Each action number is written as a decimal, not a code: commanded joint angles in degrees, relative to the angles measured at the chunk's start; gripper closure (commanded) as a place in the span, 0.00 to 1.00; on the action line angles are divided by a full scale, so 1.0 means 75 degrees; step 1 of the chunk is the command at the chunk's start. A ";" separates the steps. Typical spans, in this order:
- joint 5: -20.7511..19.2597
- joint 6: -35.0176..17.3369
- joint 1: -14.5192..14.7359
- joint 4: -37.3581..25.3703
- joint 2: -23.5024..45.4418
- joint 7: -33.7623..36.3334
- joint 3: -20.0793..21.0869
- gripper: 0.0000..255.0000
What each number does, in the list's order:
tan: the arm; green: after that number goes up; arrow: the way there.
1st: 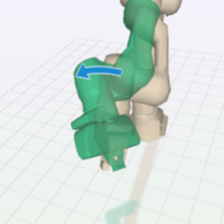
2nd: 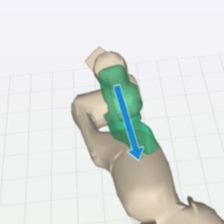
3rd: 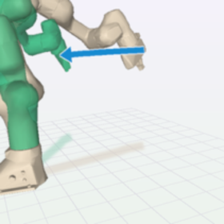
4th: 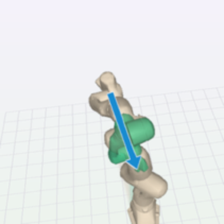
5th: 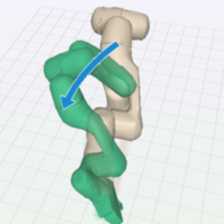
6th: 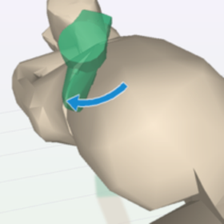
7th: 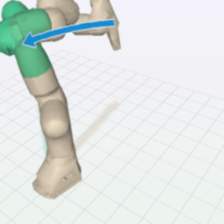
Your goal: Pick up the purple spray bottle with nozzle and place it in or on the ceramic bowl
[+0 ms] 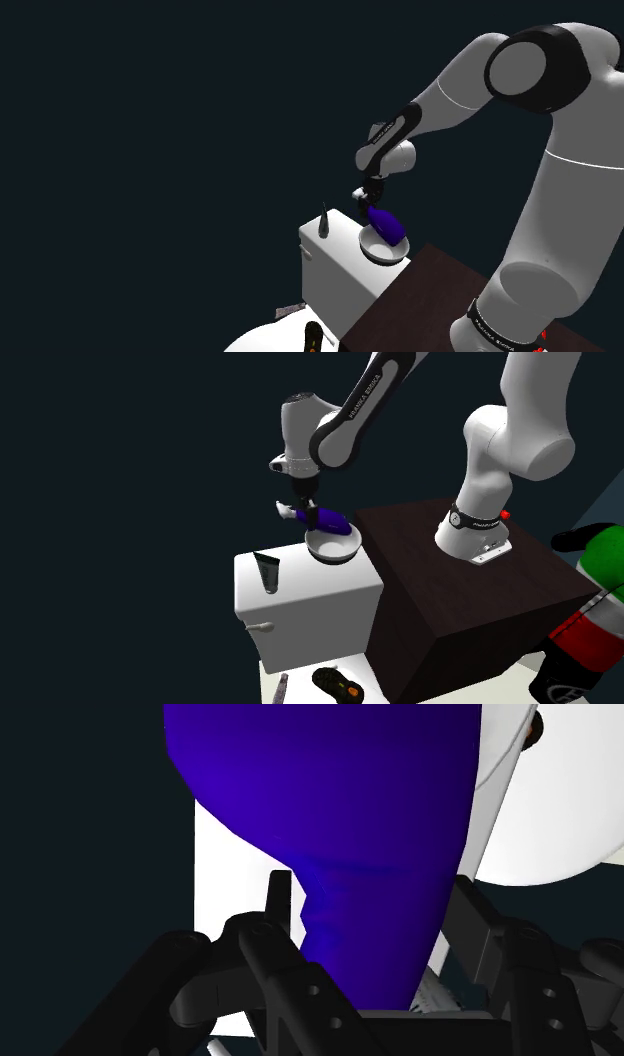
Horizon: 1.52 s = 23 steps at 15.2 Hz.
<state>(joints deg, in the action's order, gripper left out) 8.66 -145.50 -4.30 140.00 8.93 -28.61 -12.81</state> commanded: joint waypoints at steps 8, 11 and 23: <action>0.0055 -0.1028 -0.0036 0.1527 -0.0510 -0.0244 -0.0071 1.00; 0.0363 -0.1357 -0.0066 0.1495 -0.0127 -0.0480 0.0023 1.00; 0.0952 -0.1919 -0.0227 0.1383 0.0580 -0.0933 0.0312 1.00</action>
<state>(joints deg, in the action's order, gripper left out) 15.88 -160.16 -5.98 149.88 13.04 -35.71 -10.34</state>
